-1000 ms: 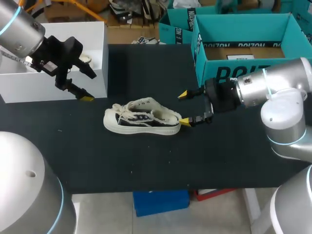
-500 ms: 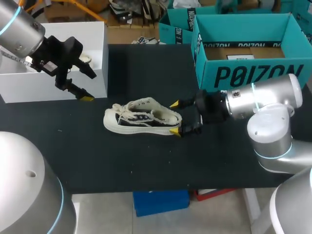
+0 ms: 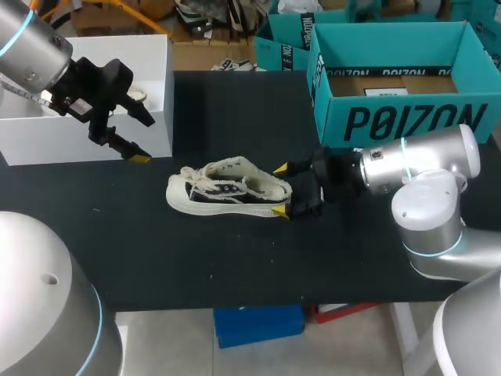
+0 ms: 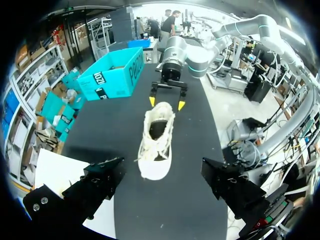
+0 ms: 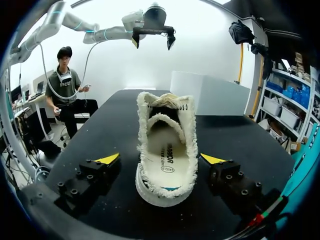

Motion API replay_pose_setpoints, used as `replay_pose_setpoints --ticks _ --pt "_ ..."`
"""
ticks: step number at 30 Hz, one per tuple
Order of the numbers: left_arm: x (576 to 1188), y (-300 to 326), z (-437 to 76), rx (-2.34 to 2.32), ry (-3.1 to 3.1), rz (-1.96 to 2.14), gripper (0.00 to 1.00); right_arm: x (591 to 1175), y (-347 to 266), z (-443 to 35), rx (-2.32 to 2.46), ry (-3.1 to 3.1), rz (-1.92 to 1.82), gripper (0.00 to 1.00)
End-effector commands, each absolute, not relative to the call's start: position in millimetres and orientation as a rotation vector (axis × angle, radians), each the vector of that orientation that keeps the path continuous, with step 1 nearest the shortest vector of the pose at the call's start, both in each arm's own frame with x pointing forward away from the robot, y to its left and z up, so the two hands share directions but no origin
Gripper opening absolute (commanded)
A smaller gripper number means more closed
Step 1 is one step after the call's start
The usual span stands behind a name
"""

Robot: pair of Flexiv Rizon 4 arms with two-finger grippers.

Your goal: Take the shoe out of the shoebox, open the shoe tongue, remove and reinsert the insole, then place the shoe into the shoebox

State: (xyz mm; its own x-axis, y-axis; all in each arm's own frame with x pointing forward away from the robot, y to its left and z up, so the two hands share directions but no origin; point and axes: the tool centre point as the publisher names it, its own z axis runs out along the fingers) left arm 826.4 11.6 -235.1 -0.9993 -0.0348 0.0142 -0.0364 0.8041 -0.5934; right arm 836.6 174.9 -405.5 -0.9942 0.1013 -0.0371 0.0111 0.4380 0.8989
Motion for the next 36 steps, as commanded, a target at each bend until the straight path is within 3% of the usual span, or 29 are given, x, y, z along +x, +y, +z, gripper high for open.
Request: replay_pose_setpoints --ticks 1,36 --pt "826.0 11.6 -236.1 0.057 -2.984 0.982 1.00 839.9 180.5 -414.2 0.101 2.592 1.629 1.00" --pt "826.0 11.6 -236.1 0.057 -2.984 0.982 1.00 852.7 193.6 -436.1 0.110 2.581 1.698 1.00"
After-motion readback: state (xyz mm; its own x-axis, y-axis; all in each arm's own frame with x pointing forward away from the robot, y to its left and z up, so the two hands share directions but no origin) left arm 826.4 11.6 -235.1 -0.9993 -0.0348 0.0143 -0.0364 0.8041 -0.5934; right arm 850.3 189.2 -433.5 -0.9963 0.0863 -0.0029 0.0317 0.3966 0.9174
